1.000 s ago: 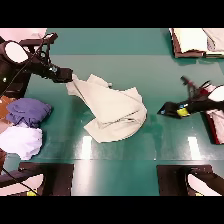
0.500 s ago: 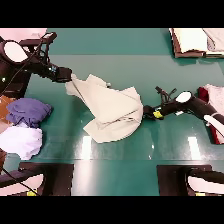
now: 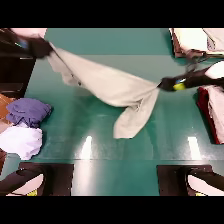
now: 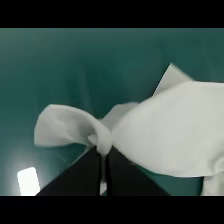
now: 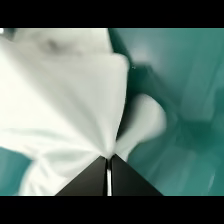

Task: Fold the shirts.

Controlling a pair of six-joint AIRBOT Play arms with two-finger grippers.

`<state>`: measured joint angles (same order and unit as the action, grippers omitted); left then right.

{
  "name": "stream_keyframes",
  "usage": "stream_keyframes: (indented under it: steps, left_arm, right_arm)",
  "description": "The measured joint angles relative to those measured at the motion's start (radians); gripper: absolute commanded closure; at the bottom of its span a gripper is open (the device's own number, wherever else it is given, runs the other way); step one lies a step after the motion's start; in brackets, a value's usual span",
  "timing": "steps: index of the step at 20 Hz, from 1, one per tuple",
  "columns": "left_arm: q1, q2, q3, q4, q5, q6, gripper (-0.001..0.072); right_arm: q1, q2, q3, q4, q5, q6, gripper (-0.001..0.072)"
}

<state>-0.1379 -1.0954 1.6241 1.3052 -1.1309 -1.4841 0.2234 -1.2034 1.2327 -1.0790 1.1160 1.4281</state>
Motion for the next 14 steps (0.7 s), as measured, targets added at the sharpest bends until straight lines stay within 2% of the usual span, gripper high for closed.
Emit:
stream_keyframes:
  steps: [8,14]
  left_arm:
    - [0.000,0.228,0.329,-0.082,0.017,-0.003,0.0685]
    - [0.000,0.272,0.439,-0.100,0.011,-0.010,0.0685]
  right_arm:
    - [-0.079,0.351,0.370,-0.063,0.109,0.002,0.0696]
    - [-0.085,0.396,0.587,-0.110,0.208,0.044,0.0697]
